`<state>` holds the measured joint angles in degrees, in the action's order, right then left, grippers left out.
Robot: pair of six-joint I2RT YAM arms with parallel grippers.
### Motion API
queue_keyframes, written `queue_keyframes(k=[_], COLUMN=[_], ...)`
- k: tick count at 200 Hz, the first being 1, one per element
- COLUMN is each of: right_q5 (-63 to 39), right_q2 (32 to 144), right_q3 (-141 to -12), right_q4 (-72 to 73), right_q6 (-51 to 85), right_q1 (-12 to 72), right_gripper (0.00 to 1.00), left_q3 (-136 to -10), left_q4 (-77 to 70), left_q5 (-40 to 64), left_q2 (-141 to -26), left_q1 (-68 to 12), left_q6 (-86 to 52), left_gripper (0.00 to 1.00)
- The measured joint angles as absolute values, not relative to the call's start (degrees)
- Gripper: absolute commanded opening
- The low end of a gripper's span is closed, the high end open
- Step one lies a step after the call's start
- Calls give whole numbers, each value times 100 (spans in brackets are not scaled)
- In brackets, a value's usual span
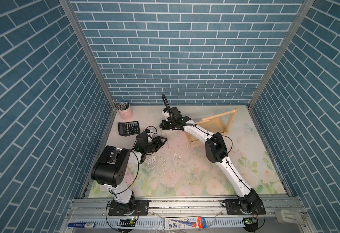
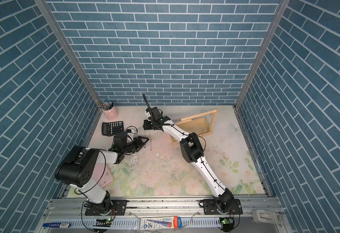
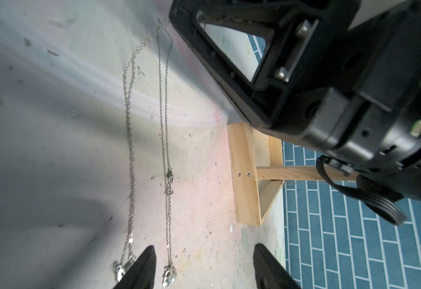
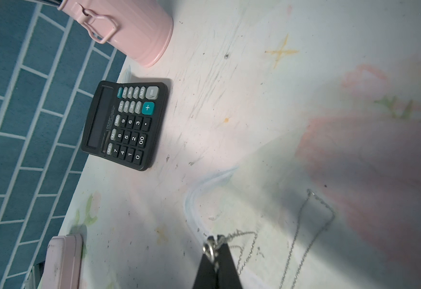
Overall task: Take the necklace off the jewelry display stand
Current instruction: Place the necklace at the center of the board.
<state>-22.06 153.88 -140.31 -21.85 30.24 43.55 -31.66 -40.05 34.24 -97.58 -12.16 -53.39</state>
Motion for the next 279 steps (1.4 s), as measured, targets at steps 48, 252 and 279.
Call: queue_keyframes(k=[48,252,279], right_q5=[-2206,-2204,-2198], right_q2=[15388,15616,15697], right_q3=[-14031,-14031,-14031], right_q4=[-2185,-2132,-2082], right_q6=[3024,3026,3026], right_q1=[4346,4331,4327], right_gripper=[0,0,0], left_q3=[-3197,-2683,-2637], left_q4=[-4193,-5065,-5116], left_q5=[3479,3430,3413], left_q2=[-10169,-10197,-10189], left_q1=[-1219,-1219,-1219], left_q6=[-5336,-5367,-5391], left_gripper=[65,65,65])
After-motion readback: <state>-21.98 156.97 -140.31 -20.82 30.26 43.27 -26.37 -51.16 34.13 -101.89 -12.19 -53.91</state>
